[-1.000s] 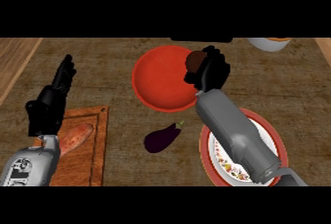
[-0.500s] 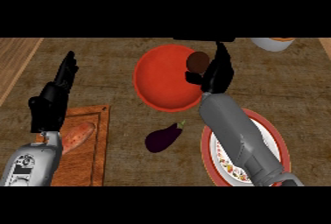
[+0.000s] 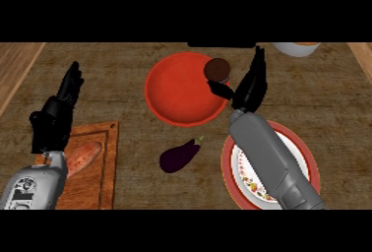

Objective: Pick the cupcake from the plate and place it in the bowl

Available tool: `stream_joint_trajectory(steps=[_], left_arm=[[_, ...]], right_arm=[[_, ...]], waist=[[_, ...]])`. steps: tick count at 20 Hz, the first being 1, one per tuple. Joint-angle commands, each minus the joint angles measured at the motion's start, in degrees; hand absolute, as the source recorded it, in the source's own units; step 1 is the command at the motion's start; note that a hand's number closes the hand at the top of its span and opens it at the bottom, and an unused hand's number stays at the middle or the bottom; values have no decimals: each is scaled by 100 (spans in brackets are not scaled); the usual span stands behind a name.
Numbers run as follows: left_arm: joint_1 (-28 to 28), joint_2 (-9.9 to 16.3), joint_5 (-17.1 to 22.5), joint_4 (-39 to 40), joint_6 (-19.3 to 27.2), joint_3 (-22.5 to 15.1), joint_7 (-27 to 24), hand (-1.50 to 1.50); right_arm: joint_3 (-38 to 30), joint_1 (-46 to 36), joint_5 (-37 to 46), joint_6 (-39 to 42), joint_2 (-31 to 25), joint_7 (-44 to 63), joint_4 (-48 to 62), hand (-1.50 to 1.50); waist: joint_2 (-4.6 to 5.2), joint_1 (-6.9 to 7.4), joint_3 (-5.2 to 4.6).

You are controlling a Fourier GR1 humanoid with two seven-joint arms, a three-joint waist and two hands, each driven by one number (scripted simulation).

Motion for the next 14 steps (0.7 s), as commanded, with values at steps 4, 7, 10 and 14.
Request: stream_joint_trajectory(steps=[4,7,10,14], left_arm=[[124,89,119,-272,-140,163,246,0],[213,-1,92,-44,-126,133,-84,0],[474,-167,-245,-479,156,-93,28,0],[497,-29,38,-180,-96,201,-218,0]], right_arm=[[576,1441,-710,14,7,-562,-1916,-150],[680,2338,-896,416,6,-925,-2938,-150],[1315,3192,-680,512,6,-815,-3824,-150],[1616,4142,-820,765,-371,-1127,-4796,-150]], waist=[[-70,-157,-5],[-65,-211,-7],[-84,-217,-8],[-62,-194,-9]])
